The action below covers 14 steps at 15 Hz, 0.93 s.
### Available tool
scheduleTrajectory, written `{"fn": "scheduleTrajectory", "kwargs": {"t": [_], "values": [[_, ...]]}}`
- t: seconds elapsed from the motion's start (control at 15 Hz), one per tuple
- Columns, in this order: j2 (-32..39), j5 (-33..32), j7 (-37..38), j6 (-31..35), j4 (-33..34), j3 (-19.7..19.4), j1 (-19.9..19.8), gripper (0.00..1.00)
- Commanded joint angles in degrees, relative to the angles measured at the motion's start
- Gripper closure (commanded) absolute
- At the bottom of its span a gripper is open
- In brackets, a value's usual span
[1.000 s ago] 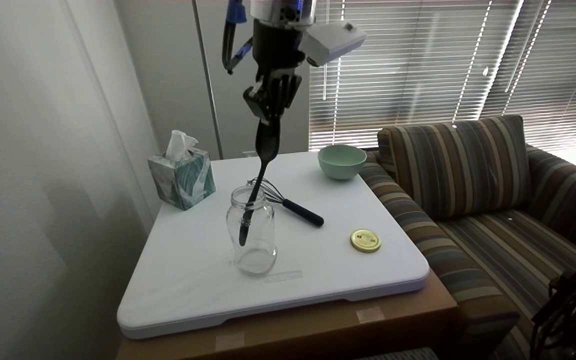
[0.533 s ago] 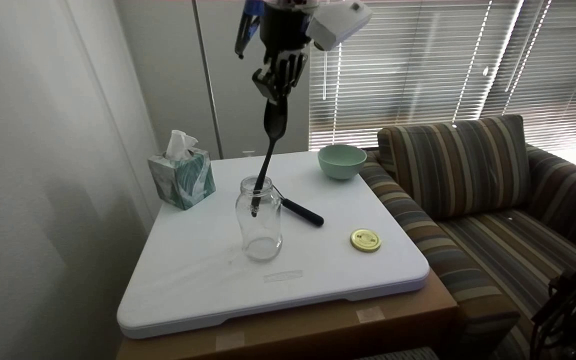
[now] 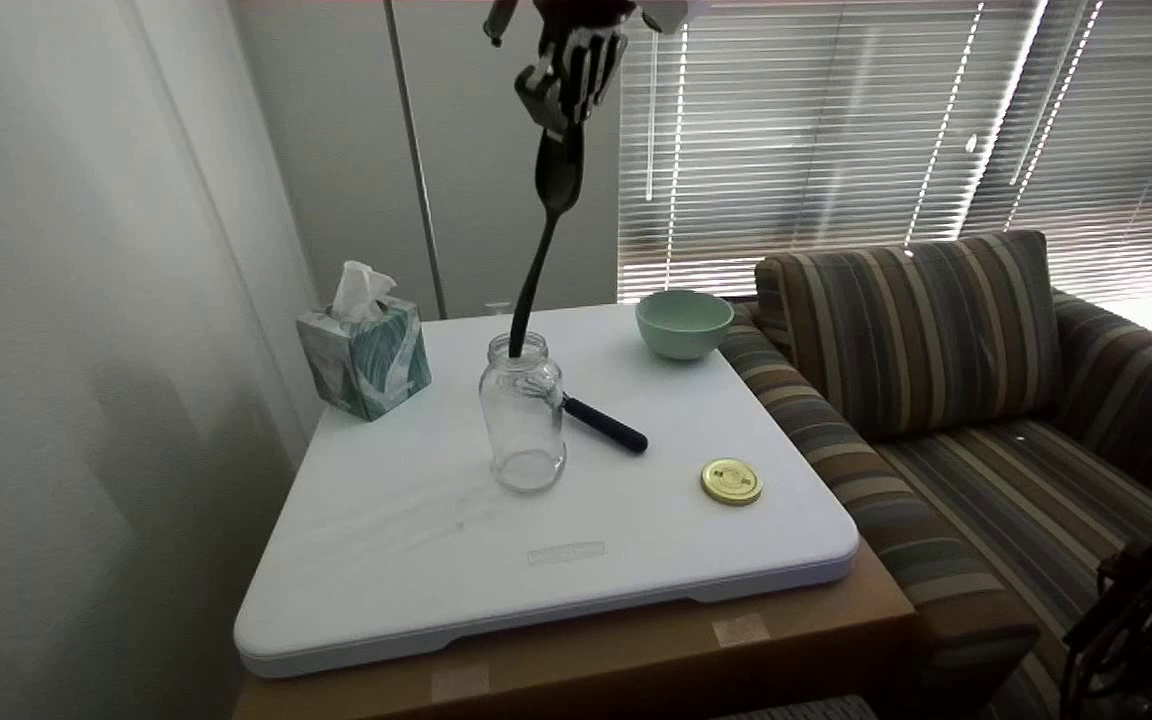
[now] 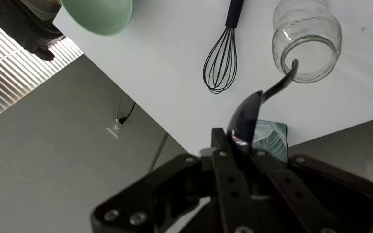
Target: Put the spoon on the table and then move the jar to the right
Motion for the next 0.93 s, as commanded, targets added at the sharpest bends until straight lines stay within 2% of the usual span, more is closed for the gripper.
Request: {"fn": "scheduleTrajectory", "kwargs": {"t": [0.0,0.2,0.47,0.6,0.73,0.87], "values": [[-3.7,-5.9,2.7,-2.6,-0.8,-1.1,1.4,0.98],[-6.5,-14.8,7.3,-5.1,-1.1,-1.5,1.9,0.98],[-9.8,-27.6,18.8,-7.3,-3.2,-0.6,0.3,0.98],[-10.2,-30.1,25.5,-6.1,-5.5,-0.2,-1.3,0.98],[-9.8,-28.9,34.1,-1.6,-9.6,-0.5,-3.7,0.98],[-8.7,-30.5,43.0,2.5,-13.2,-1.4,-5.5,0.98]]}}
